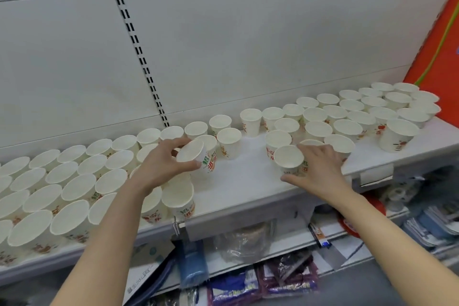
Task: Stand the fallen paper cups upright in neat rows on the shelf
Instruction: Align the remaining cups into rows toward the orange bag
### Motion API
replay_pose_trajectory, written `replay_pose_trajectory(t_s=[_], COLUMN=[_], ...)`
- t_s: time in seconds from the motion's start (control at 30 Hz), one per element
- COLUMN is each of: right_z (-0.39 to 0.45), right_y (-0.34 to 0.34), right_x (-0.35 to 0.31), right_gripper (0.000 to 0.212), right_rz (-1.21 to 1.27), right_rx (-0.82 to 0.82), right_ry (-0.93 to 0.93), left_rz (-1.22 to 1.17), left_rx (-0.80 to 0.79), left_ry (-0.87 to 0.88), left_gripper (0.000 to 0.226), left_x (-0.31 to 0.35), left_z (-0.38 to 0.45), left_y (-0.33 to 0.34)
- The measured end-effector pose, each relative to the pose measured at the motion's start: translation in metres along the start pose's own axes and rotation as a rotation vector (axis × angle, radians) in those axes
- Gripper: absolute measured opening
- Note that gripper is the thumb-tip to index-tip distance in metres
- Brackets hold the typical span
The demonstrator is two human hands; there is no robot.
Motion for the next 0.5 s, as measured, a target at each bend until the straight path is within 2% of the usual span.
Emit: replay_pose_trajectory(t_s=[0.2, 0.3, 0.43, 0.5], right_z=[0.014, 0.018, 0.017, 0.020], right_y=[0.013, 0.017, 0.010, 0.012], right_x=[-0.005, -0.010, -0.032, -0.054], right_gripper=[0.086, 0.083, 0.077, 0.078], right_rz=[-0.136, -0.130, -0.001, 0.148], right_rx=[0.005, 0.031, 0.246, 0.231], right_ry=[0.060, 0.082, 0.046, -0.029], left_rz=[0.149, 0.340, 0.644, 0.709], left_rx=[0.058, 0.139, 0.232, 0.265], left_ry=[0.015, 0.026, 0.051, 0.055], left_gripper=[0.073, 0.083, 0.079, 0.077], left_x=[-0.009, -0.009, -0.002, 0.002], left_z=[0.004, 0.007, 0.005, 0.004], left_y=[0.011, 0.016, 0.037, 0.046])
Point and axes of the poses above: each hand's wrist, its own z-axis towards the middle knuckle, its own y-axis out of the palm, x = y × z, the point moved 2 cm from there along z, towards the middle knuckle, and after that the axes turned 14 degrees about -y, right-handed, at the moved point
